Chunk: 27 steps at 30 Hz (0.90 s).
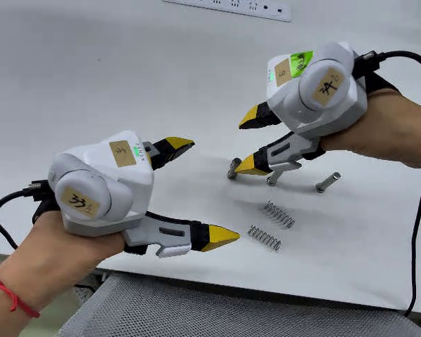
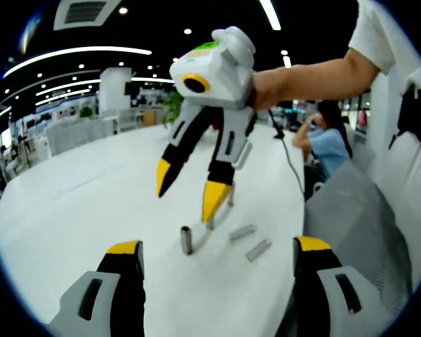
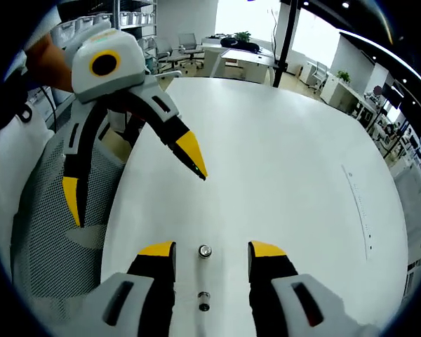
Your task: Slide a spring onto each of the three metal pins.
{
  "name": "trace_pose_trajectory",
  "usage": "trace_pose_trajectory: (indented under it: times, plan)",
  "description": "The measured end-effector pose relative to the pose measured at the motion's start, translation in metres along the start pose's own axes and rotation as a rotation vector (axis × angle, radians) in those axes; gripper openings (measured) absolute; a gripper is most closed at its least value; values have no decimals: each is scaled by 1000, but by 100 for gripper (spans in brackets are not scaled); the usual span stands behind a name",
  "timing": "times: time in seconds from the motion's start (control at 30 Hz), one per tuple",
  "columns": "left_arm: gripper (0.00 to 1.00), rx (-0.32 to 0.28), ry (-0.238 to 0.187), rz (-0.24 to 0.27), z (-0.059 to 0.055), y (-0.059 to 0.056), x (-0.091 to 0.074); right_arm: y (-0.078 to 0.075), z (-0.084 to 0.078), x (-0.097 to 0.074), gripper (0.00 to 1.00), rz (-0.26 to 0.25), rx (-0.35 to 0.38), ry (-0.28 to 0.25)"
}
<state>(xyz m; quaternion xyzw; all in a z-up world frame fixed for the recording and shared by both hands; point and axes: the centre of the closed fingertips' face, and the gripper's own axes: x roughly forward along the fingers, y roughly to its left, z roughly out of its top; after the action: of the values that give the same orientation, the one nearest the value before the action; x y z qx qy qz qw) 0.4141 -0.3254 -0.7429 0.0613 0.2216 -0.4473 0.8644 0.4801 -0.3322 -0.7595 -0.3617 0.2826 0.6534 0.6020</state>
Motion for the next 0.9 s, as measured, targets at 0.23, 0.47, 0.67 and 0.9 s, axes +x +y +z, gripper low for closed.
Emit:
trace_pose_trajectory:
  times: [0.23,0.47,0.67,0.9]
  plan:
    - [88,25,22,-5,-2,-1,-2,-4,-7,-23,49,-45,62,-87]
    - [86,60,59,-20,-6,-6,-2,2,-22,-53,60,-94,112,-153]
    - [83,112,103,-45,-10,-14,1,9,-34,-75,68,-118,160,-230]
    - [75,185,165,-93,-16,-25,5,27,-56,-92,77,-132,185,-267]
